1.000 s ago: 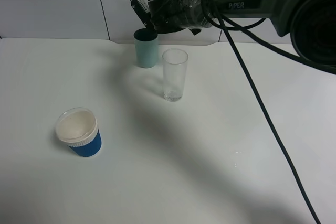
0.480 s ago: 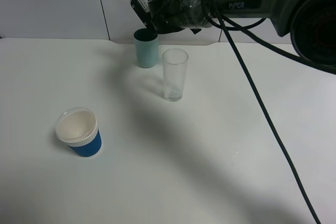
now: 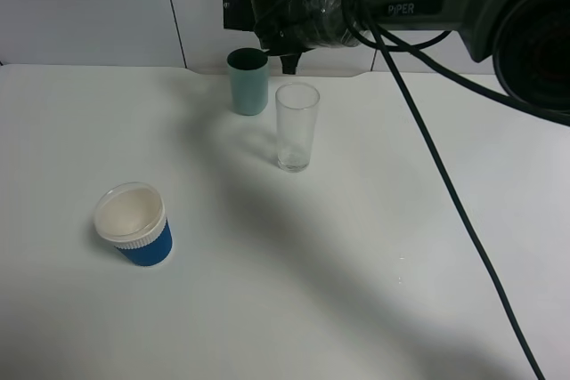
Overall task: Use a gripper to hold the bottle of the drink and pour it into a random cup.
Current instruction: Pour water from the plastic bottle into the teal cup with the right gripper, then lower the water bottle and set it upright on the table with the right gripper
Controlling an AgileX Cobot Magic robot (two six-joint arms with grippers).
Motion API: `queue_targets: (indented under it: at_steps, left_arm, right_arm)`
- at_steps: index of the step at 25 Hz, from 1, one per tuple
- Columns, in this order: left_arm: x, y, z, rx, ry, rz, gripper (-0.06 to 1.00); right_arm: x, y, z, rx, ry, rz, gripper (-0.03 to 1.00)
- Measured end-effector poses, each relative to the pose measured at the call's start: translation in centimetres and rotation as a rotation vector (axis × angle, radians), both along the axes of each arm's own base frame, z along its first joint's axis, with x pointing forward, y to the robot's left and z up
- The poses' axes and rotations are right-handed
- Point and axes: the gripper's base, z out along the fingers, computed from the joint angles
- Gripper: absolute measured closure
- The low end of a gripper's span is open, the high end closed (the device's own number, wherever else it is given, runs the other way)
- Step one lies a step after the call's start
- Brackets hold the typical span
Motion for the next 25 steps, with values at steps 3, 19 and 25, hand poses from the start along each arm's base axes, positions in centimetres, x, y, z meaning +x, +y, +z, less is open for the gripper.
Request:
queue_targets:
  at_steps: [3,19,25]
  left_arm:
    - [0.0,0.0,0.0,0.000,0.000,0.000,-0.04]
    - [0.0,0.0,0.0,0.000,0.000,0.000,-0.04]
    - [0.0,0.0,0.0,-0.001,0.000,-0.001,-0.04]
  right_arm:
    - [-0.1,-0.4,1.0,0.210,-0.005,-0.093,0.41]
    - [-2.9,-5.0,13.6,0.726,-0.034,-0.242,0.41]
    - [-4.2,-5.2,15.7,0.804,0.024,-0.202,0.41]
